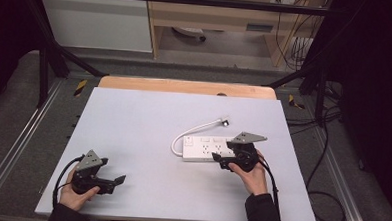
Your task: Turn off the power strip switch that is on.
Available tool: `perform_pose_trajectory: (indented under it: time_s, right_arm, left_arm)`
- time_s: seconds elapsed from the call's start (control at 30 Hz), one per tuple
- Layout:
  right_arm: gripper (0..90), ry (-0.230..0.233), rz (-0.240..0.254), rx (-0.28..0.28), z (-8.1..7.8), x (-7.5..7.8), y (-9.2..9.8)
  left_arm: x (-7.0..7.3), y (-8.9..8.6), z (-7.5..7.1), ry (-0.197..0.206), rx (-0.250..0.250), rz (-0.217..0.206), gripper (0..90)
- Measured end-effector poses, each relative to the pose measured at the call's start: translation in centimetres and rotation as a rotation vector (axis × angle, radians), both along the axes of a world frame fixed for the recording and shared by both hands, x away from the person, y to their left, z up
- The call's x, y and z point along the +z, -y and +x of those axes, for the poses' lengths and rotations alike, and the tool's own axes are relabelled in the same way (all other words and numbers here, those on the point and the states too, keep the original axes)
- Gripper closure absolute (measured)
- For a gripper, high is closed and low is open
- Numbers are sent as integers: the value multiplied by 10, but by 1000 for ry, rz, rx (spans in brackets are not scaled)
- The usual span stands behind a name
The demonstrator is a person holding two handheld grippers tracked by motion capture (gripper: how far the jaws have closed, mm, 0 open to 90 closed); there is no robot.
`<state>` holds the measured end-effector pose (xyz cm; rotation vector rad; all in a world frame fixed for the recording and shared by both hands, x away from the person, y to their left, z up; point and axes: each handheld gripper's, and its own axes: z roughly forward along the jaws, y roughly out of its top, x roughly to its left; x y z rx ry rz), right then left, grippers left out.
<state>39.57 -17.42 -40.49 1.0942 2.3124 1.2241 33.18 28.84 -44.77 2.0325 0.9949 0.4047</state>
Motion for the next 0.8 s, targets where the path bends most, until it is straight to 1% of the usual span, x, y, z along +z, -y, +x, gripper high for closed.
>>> perform_pose_trajectory:
  time_s: [0.03,0.37,0.43,0.5,0.63,0.8]
  right_arm:
    - [315,3,0,6,1,1,-2]
    - [398,2,-11,10,9,3,-12]
    - [427,0,-10,6,11,4,-14]
    - [433,0,-11,5,12,4,-15]
    - [471,4,-6,-11,16,6,-18]
    - [507,3,-3,-15,19,6,-20]
  left_arm:
    - [0,0,0,1,0,0,52]
    - [0,0,0,0,1,0,52]
    - [0,0,0,0,0,1,52]
    - [0,0,0,1,0,0,52]
    - [0,0,0,1,1,0,52]
    - [0,0,0,1,2,-1,53]
